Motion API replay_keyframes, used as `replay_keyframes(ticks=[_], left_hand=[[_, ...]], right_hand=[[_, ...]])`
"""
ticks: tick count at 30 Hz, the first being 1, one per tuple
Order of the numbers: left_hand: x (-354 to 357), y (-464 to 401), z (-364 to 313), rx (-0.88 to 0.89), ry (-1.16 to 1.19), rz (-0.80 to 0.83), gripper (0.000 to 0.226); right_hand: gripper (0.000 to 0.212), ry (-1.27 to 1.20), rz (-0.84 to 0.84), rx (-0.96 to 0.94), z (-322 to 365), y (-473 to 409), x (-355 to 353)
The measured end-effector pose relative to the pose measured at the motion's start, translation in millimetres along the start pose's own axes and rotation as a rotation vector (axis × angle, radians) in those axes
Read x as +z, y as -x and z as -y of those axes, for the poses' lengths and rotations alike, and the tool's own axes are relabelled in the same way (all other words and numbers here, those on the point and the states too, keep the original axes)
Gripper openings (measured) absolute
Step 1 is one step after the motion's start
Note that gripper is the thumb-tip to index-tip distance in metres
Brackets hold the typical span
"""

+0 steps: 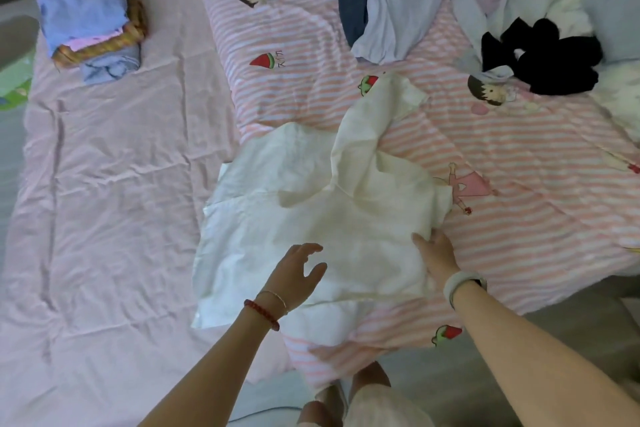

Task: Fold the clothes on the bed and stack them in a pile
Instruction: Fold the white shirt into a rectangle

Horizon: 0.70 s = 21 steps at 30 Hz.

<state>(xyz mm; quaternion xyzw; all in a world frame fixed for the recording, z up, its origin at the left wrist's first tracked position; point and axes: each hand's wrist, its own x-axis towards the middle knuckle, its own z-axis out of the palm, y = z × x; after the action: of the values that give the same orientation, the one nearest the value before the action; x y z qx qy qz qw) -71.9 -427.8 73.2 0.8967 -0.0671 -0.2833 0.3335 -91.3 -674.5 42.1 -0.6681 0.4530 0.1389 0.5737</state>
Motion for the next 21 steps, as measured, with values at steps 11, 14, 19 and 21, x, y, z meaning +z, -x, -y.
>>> replay_keyframes(ticks=[11, 14, 19, 21], left_hand=[[-19.7, -41.7, -40.0, 0.046, 0.152, -0.664, 0.027], [11.5, -56.0, -68.8, 0.283, 0.047, -0.404, 0.024], [57.0, -107.4, -79.9, 0.003, -0.219, -0.053, 0.048], [49.1, -124.3, -67.0, -0.238, -0.308, -0.004, 0.068]], right_hand=[[0.033, 0.136, 0.095, -0.384, 36.1, -13.1, 1.5], [0.043, 0.276, 0.036, -0.459, 27.0, -41.8, -5.2], [0.059, 0.404, 0.129, -0.460, 28.5, -88.4, -7.2], [0.062, 0.372, 0.206, -0.340, 33.1, -97.9, -2.3]])
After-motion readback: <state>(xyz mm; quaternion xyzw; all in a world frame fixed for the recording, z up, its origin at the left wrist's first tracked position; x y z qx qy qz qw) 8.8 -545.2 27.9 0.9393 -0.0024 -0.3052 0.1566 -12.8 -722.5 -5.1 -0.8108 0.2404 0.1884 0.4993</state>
